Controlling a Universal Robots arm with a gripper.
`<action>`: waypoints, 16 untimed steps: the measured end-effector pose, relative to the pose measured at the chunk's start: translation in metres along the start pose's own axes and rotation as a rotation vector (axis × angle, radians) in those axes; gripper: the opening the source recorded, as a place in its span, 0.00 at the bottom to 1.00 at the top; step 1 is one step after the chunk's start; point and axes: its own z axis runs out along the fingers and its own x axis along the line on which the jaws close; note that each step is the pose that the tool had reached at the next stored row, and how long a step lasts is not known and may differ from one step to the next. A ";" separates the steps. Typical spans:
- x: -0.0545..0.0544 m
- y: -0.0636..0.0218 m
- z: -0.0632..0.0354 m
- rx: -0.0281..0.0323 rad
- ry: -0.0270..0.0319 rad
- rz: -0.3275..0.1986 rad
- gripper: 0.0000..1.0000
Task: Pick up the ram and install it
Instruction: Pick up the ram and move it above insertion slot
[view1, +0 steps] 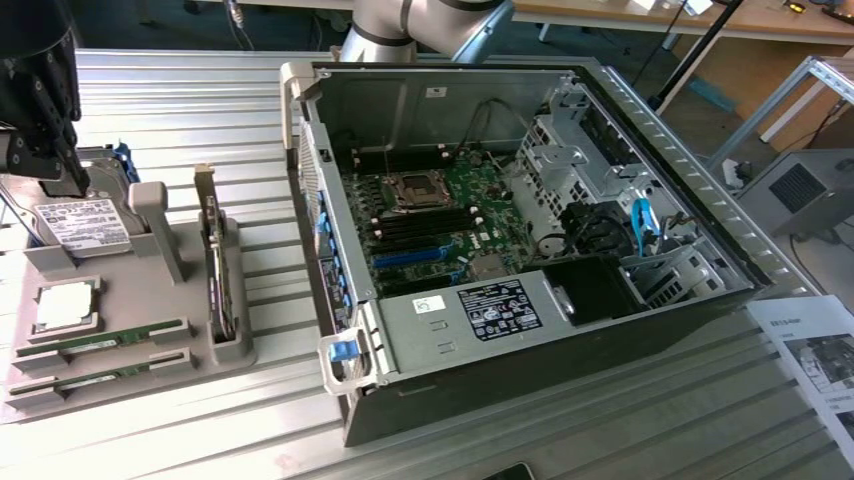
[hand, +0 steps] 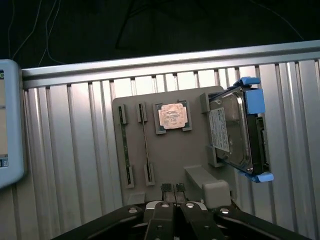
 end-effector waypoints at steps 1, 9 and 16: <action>0.000 0.0000 0.0000 0.0000 0.0000 0.000 0.11; 0.000 0.0000 0.0000 -0.0009 0.0016 -0.036 0.11; 0.002 -0.0003 -0.0001 -0.0009 0.0016 -0.036 0.11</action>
